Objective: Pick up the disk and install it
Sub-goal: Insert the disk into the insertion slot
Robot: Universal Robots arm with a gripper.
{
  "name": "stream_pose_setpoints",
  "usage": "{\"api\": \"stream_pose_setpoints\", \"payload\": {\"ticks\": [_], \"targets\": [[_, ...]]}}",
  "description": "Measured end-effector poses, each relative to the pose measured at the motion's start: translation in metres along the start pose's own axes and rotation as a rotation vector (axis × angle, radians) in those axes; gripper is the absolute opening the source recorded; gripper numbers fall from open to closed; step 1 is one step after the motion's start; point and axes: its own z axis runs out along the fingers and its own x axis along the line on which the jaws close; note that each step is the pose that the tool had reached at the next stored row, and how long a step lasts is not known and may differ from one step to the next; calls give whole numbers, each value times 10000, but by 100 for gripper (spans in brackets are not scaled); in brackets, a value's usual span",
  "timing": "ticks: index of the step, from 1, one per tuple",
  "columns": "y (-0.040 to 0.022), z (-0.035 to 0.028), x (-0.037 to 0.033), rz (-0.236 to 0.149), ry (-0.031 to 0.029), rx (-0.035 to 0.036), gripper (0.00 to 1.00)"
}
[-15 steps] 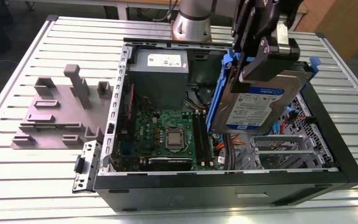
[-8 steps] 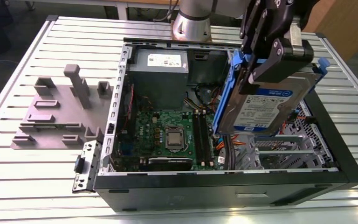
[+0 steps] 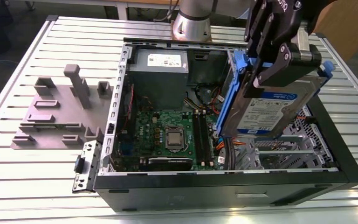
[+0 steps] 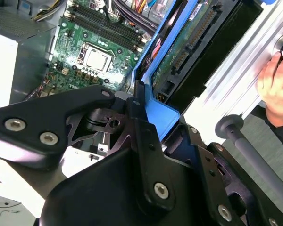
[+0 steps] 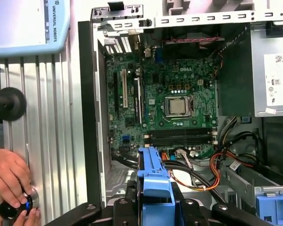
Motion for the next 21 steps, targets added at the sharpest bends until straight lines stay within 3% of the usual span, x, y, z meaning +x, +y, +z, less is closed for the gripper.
{"api": "stream_pose_setpoints", "payload": {"ticks": [21], "targets": [[-353, 7, 9, 0, 1, 0, 36]]}}
